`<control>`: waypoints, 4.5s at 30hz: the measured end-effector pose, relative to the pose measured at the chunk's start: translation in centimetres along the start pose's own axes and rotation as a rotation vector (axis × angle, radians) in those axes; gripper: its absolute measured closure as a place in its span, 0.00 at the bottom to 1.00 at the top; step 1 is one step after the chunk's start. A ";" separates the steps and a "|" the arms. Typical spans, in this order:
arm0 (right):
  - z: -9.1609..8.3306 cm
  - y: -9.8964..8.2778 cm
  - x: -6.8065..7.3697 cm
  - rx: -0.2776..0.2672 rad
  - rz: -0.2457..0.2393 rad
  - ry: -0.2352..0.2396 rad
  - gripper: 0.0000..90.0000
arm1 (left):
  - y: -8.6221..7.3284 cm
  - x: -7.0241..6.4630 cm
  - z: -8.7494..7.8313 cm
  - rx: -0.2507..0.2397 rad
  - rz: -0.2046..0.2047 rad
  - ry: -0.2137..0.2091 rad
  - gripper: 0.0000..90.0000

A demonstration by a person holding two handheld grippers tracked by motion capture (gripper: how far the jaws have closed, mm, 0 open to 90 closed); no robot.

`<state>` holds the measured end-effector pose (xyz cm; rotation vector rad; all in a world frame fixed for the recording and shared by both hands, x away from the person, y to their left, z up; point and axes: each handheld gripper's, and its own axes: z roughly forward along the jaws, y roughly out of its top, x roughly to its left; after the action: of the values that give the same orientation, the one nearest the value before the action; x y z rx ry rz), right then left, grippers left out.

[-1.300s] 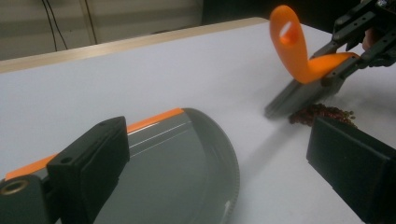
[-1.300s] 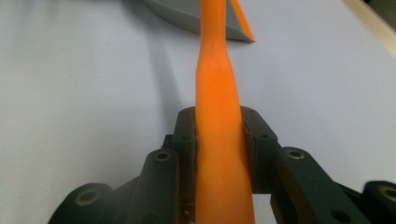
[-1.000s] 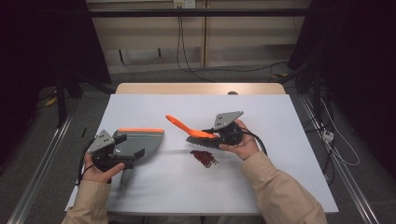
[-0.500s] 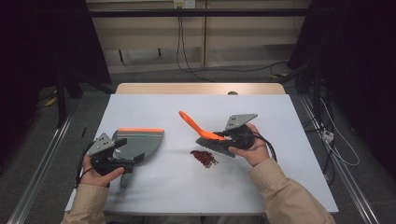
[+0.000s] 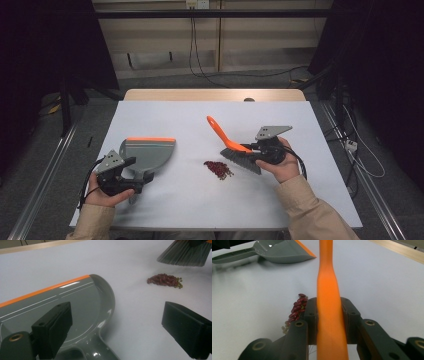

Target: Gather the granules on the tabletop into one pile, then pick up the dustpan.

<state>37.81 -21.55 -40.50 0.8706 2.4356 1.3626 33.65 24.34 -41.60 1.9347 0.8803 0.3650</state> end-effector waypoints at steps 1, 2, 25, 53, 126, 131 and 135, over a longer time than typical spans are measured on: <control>-0.2 -0.1 0.1 -0.004 -0.005 0.001 0.79 | -0.1 0.0 -0.1 0.009 0.006 0.007 0.10; -0.3 -0.1 0.2 -0.003 -0.005 0.004 0.79 | -0.2 0.0 -0.1 0.011 0.005 0.015 0.10; -1.4 -1.5 0.3 -0.006 0.047 -0.017 0.79 | -1.6 0.2 -1.1 0.066 -0.014 0.092 0.15; -2.1 -1.6 0.0 -0.044 0.057 -0.053 0.79 | -2.9 1.0 -1.4 0.158 -0.094 0.144 0.25; -1.8 -1.8 -0.4 -0.051 0.107 -0.149 0.79 | 0.7 -0.3 0.3 0.272 0.108 -0.060 0.71; -1.6 -1.7 -0.4 -0.051 0.112 -0.164 0.79 | 0.8 -0.9 0.4 0.282 0.138 -0.097 0.71; -1.5 -1.7 -0.3 -0.057 0.122 -0.182 0.79 | 0.8 -1.6 0.7 0.297 0.160 -0.125 0.71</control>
<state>36.72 -23.48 -41.08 1.0936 2.2289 1.3222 33.30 22.57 -41.07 2.2839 0.7317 0.2114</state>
